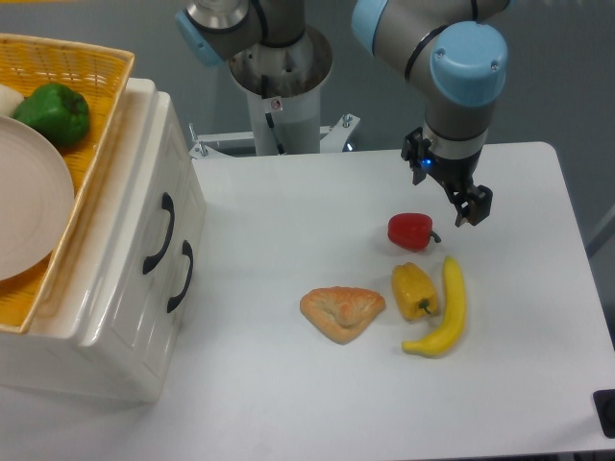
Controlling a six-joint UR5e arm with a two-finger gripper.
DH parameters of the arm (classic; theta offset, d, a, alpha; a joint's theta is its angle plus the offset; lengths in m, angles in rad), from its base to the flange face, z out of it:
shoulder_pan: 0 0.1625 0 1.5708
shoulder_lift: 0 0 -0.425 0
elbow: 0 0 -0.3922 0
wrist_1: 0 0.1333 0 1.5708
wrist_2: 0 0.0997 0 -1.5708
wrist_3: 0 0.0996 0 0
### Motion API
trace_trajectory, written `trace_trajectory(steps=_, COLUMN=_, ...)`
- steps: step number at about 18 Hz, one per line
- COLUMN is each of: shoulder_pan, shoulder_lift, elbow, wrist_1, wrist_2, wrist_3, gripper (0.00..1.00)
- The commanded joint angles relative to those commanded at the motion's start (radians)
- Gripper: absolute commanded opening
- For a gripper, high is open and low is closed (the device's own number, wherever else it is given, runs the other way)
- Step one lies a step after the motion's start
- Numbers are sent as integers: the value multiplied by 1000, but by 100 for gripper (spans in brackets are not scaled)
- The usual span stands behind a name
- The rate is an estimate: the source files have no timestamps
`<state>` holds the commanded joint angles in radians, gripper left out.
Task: Slide open the top white drawer
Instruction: 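Lower the open gripper from above the red pepper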
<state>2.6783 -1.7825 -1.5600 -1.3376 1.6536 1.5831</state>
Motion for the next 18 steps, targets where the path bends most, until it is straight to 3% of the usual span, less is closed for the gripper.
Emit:
trace_trajectory(steps=8, shoulder_pan=-17, shoulder_lift=-6, elbow=-8, wrist_1=-6, wrist_2=2, wrist_3=-5, gripper=100)
trace_trajectory(steps=13, shoulder_pan=-15, shoulder_lift=8, elbow=-61, wrist_1=-8, wrist_2=0, wrist_3=-23, gripper=100)
trace_trajectory(steps=16, shoulder_pan=-20, shoulder_lift=20, elbow=-71, wrist_1=-5, wrist_2=-24, wrist_3=-206, gripper=100)
trace_trajectory(steps=18, shoulder_pan=-34, shoulder_lift=23, elbow=-71, wrist_1=-2, wrist_2=-64, wrist_3=-247, gripper=100)
